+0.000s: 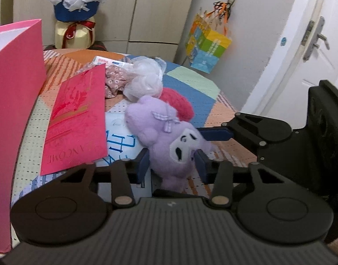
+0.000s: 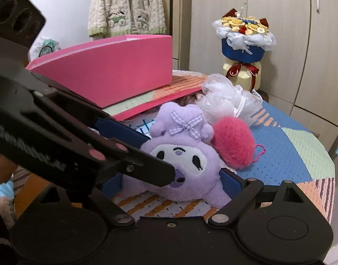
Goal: Organize soft objects
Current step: 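Move the left gripper to the lilac plush toy and grasp it, then carry the lilac plush with the left gripper and drop it into the pink box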
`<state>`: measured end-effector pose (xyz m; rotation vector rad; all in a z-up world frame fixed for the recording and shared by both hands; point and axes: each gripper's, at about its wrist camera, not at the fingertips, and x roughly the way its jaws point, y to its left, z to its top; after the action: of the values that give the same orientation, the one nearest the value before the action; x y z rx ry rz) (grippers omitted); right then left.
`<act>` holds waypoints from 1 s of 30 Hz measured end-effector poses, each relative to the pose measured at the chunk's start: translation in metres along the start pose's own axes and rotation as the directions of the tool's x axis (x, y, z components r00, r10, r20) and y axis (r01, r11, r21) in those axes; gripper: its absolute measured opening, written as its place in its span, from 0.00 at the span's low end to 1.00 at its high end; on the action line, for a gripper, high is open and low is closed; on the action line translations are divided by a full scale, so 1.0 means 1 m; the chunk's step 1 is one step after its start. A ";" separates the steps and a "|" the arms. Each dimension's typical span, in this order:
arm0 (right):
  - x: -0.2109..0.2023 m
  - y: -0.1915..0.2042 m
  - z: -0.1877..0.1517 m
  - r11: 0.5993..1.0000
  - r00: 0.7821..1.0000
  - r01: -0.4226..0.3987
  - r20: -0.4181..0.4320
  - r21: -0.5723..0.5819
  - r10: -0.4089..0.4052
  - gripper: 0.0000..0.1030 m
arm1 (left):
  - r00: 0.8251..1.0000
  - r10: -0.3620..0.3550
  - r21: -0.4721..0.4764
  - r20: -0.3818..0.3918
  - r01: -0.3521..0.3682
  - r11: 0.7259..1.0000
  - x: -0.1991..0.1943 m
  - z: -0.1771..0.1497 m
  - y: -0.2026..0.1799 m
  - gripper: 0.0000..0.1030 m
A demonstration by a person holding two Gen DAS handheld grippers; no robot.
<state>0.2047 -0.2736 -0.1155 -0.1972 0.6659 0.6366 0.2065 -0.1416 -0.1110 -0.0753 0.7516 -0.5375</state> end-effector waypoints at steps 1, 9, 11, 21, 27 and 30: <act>0.001 -0.001 0.000 1.000 1.000 0.000 -0.006 0.012 0.000 0.91 | 1.000 0.000 -0.006 0.004 0.000 1.000 0.000 -0.001 0.000 0.37; -0.006 0.001 -0.004 0.996 0.999 0.035 -0.004 0.086 -0.035 0.79 | 0.999 -0.039 -0.054 0.010 0.040 0.998 -0.005 -0.003 -0.001 0.37; -0.009 0.002 -0.005 0.992 0.999 0.047 -0.003 0.119 -0.047 0.76 | 0.999 -0.052 -0.053 0.008 0.053 0.997 -0.009 -0.003 -0.003 0.37; -0.032 0.018 -0.011 0.968 0.998 0.068 -0.031 0.240 -0.063 0.75 | 0.996 -0.088 -0.018 -0.032 0.087 0.996 -0.033 -0.011 -0.016 0.37; -0.050 0.041 -0.013 0.969 0.995 0.100 -0.043 0.225 -0.093 0.76 | 0.993 -0.101 0.006 -0.057 0.102 0.995 -0.055 -0.018 -0.023 0.37; -0.058 0.057 -0.012 0.976 0.993 0.114 -0.043 0.187 -0.107 0.75 | 0.991 -0.106 -0.028 -0.082 0.104 0.994 -0.067 -0.023 -0.021 0.39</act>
<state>0.1292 -0.2609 -0.0865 -0.0668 0.7377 0.4607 0.1419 -0.1243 -0.0804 -0.1156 0.8393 -0.6347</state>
